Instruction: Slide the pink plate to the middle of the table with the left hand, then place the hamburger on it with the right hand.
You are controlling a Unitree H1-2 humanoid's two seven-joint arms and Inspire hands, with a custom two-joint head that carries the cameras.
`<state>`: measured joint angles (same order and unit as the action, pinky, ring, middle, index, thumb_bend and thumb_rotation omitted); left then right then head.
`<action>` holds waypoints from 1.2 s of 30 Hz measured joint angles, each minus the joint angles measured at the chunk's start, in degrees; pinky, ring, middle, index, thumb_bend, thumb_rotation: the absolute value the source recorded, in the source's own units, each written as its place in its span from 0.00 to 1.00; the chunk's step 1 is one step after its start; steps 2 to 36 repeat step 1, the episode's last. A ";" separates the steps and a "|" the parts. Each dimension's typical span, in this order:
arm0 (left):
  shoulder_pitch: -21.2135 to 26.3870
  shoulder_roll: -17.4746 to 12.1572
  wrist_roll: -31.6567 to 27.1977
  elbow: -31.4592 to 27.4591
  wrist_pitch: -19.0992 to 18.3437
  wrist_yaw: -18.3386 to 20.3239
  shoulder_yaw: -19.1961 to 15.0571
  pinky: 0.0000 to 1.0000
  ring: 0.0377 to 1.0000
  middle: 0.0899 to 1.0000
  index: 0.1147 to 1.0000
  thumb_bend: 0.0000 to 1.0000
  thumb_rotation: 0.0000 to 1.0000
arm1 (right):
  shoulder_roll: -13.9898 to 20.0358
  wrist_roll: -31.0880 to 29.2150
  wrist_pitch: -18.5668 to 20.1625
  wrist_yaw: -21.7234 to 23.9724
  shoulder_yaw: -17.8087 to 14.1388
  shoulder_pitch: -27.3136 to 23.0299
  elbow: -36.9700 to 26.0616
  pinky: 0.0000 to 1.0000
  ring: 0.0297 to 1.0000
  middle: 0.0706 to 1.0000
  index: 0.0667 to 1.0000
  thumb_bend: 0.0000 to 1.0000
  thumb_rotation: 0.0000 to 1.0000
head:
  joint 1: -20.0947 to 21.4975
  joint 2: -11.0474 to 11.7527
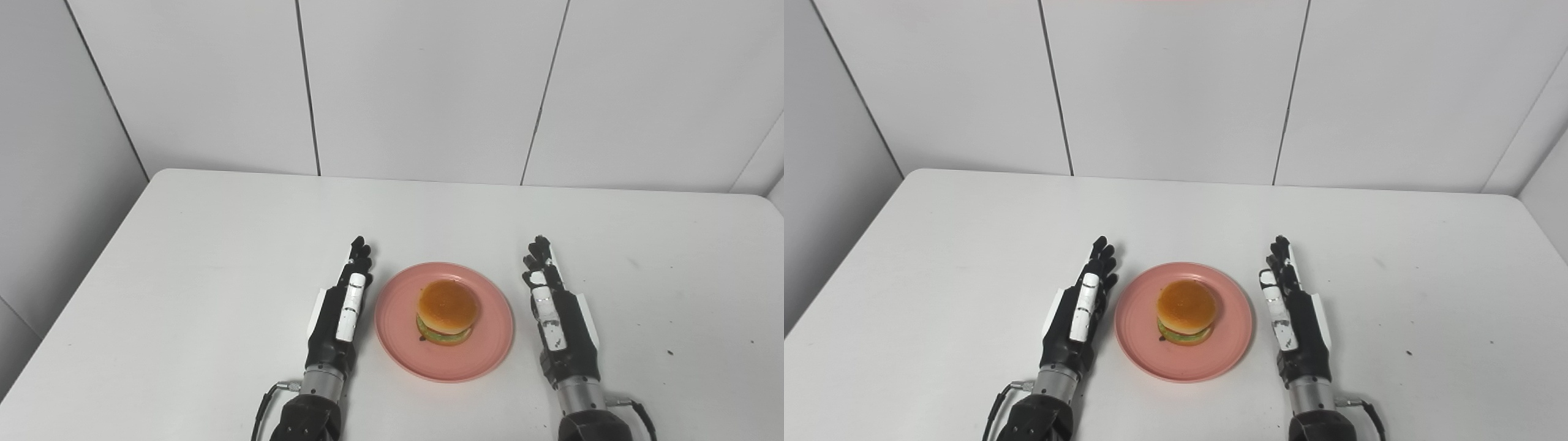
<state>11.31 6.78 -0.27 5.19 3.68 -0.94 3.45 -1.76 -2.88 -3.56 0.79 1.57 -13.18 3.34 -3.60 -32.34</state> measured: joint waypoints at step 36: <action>0.05 -0.01 0.17 0.05 0.02 -0.09 0.04 1.00 1.00 1.00 1.00 0.60 1.00 | 0.00 -0.35 0.27 0.11 -0.06 -0.10 0.07 1.00 1.00 1.00 1.00 0.63 0.86 | 0.00 0.00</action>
